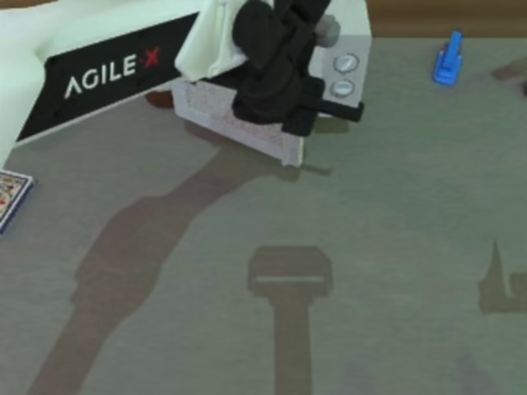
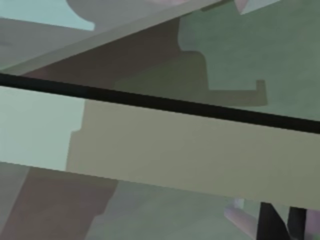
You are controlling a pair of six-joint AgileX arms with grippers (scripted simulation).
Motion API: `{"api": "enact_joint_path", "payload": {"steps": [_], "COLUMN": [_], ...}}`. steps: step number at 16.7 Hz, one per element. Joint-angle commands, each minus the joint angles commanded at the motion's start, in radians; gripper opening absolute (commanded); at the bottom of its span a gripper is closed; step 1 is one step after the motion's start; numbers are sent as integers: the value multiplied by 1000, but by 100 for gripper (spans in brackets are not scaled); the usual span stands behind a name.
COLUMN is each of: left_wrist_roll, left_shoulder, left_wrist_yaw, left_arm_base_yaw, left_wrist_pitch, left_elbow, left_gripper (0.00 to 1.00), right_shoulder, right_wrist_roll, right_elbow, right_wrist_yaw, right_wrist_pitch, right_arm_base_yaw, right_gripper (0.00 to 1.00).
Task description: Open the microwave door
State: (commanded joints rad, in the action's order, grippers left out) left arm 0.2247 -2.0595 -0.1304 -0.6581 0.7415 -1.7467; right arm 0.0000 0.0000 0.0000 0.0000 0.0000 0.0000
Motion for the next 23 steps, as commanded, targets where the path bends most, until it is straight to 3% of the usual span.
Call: {"api": "enact_joint_path", "payload": {"steps": [10, 19, 23], "left_wrist_roll": [0, -122, -124], "left_shoulder": [0, 88, 89], "left_wrist_yaw": [0, 69, 70], "left_arm_base_yaw": [0, 28, 29], "left_wrist_pitch": [0, -53, -53], "left_elbow": [0, 128, 130], "left_gripper": [0, 0, 0], "right_shoulder": [0, 0, 0], "right_wrist_roll": [0, 0, 0], "right_elbow": [0, 0, 0], "right_wrist_yaw": [0, 0, 0], "right_wrist_pitch": [0, 0, 0], "right_arm_base_yaw": [0, 0, 0], "right_gripper": [100, 100, 100]}}
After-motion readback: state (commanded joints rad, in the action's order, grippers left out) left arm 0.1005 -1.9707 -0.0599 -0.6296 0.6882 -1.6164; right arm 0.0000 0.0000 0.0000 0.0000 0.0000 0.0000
